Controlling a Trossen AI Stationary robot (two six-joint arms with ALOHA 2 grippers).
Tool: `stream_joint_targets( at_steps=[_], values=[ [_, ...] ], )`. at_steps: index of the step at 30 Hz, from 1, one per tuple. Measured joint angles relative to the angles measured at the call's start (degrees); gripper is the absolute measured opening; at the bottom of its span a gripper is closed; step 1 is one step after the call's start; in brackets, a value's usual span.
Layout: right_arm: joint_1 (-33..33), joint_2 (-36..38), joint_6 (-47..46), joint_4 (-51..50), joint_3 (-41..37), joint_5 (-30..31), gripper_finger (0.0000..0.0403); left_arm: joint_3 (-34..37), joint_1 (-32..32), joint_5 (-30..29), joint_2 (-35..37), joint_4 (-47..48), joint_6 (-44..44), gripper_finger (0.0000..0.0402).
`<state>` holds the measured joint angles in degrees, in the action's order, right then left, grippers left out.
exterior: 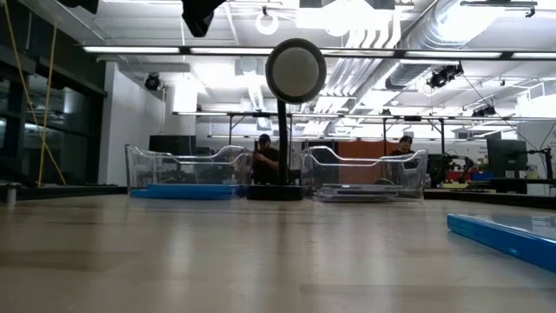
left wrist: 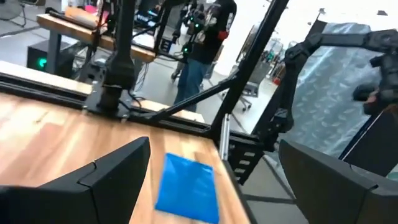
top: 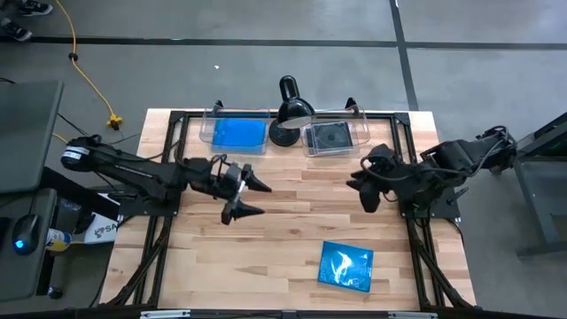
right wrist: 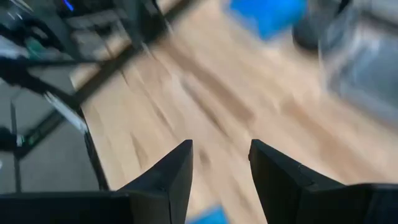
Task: Pick & place jewel cases by type
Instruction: Put the blue CD case into the left transparent bin
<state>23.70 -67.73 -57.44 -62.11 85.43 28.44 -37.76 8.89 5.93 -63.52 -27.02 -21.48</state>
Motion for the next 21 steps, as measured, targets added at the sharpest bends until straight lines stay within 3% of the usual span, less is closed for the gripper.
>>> stream_joint_targets(
  at_steps=[6, 14, 21],
  values=[
    [2.4, -0.6, -16.3, -13.7, 0.0, -9.7, 0.0144, -0.1, 3.2, -2.2, -6.8, -6.1, -4.6, 0.0353],
    [12.3, -4.1, -35.7, -27.5, 0.0, -11.0, 0.0144, -0.4, 6.3, -4.6, -15.2, -8.4, -11.6, 0.0353],
    [20.1, -7.1, -46.2, -27.2, -4.9, -14.6, 0.0144, -3.8, 8.8, -5.8, -21.3, -10.0, -12.9, 0.0353]
  ],
)
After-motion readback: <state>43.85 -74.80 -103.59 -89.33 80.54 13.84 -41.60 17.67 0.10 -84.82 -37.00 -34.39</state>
